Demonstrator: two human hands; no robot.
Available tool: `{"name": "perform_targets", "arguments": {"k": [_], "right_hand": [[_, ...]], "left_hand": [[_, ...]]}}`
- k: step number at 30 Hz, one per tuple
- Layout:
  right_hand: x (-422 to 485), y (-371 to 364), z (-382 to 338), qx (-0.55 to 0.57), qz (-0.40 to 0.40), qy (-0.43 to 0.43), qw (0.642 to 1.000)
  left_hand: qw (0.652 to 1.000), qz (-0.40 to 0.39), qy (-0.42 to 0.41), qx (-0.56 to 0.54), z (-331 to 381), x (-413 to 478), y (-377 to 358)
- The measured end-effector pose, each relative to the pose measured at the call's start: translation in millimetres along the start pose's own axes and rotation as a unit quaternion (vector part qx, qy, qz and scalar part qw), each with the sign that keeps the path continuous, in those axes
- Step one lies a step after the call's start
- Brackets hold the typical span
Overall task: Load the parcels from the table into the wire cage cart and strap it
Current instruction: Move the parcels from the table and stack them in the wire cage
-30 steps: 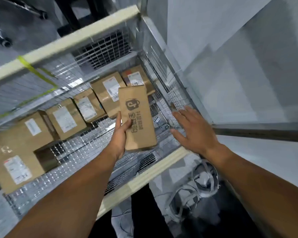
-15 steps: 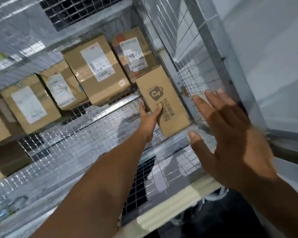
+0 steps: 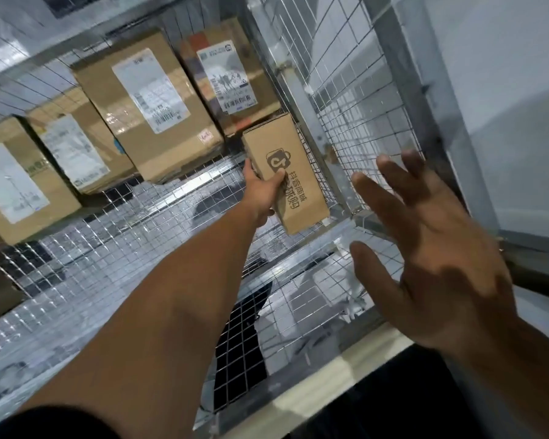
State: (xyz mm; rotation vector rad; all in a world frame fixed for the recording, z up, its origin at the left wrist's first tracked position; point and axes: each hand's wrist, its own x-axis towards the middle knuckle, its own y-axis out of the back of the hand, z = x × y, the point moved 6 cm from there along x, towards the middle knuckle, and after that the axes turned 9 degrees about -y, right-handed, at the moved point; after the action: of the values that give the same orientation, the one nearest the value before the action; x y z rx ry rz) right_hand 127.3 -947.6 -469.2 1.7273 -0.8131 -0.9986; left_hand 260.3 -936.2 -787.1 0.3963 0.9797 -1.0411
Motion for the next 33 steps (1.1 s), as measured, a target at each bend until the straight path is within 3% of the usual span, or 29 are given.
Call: {"name": "perform_targets", "arguments": {"k": [6, 10, 13, 17, 21, 26, 33], "right_hand": [[9.0, 0.9, 0.0, -0.081, -0.072, -0.077, 0.991], [1.7, 9.9, -14.4, -0.091, -0.118, -0.077, 0.986], [-26.6, 35.2, -42.3, 0.080, -0.032, -0.159, 0.983], [-117.5, 67.6, -78.3, 0.236, 0.088, -0.312, 0.916], [-234.2, 96.7, -102.5, 0.293, 0.144, -0.417, 0.848], [-386.3, 122.3, -124.5, 0.283, 0.203, -0.513, 0.784], [-598.8, 132.3, -168.9, 0.297, 0.326, -0.638, 0.631]], "left_hand": [[0.997, 0.018, -0.036, 0.072, 35.0, -76.2, 34.7], [0.984, -0.018, -0.103, 0.148, 88.1, -174.9, 58.4], [0.951, -0.065, -0.207, 0.222, 135.8, -252.5, 67.2], [0.895, -0.133, -0.298, 0.304, 179.4, -349.5, 63.9], [0.838, -0.199, -0.353, 0.367, 178.6, -439.1, 37.5], [0.770, -0.326, -0.362, 0.413, 116.7, -547.4, -15.4], [0.690, -0.454, -0.351, 0.441, 4.2, -679.5, -36.4]]}}
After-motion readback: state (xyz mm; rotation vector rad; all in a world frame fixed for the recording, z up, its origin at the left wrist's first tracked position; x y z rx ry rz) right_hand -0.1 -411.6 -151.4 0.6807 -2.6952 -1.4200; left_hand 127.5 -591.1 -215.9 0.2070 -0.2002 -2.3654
